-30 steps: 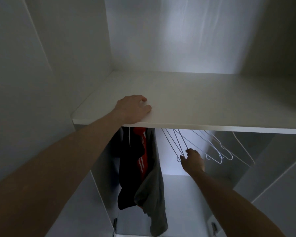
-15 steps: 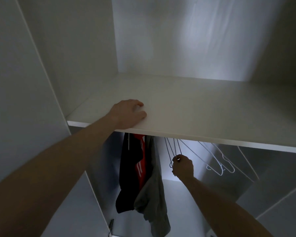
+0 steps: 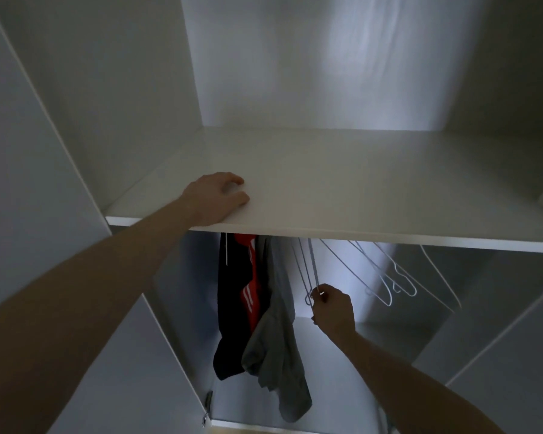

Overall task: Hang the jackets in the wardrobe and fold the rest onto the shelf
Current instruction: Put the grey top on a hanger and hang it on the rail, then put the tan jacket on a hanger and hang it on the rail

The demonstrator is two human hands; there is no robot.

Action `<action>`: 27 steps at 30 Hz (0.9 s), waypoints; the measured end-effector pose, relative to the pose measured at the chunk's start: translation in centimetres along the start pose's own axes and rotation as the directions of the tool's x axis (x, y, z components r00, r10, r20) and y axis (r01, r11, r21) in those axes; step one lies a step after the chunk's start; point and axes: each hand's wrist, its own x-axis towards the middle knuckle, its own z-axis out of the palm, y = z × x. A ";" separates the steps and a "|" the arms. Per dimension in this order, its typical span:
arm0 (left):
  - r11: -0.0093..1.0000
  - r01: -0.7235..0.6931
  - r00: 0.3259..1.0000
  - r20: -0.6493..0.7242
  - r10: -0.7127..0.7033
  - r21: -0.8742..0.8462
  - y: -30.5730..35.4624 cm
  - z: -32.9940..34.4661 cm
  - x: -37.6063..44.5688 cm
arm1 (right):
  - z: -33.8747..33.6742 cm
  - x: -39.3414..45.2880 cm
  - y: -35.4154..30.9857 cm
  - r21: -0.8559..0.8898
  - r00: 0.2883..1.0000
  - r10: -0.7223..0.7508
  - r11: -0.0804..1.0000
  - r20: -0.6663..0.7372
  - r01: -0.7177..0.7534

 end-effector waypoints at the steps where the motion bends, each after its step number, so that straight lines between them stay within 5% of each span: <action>1: 1.000 -0.006 1.000 0.004 0.006 0.002 0.0 0.0 0.0 | -0.2 -0.7 0.3 -0.009 1.000 -0.003 1.000 0.011 0.003; 9: 1.000 -0.006 1.000 0.026 0.005 0.019 0.8 -0.4 -0.5 | -2.4 -8.8 0.7 -0.078 0.998 0.007 0.997 0.067 -0.001; 18: 0.998 -0.060 0.996 0.067 0.061 -0.019 0.5 -0.4 -0.8 | -6.0 -22.5 -0.1 -0.168 0.987 0.129 0.975 -0.092 -0.143; 22: 0.970 -0.218 0.966 -0.167 0.199 -0.107 0.2 -0.3 -2.3 | -7.5 -30.0 -0.5 -0.142 0.967 0.167 0.970 -0.193 -0.196; 27: 0.842 -0.538 0.761 -0.456 0.462 -0.045 0.9 2.1 -8.3 | -10.5 -40.4 -1.5 -0.069 0.918 0.267 0.952 -0.293 -0.298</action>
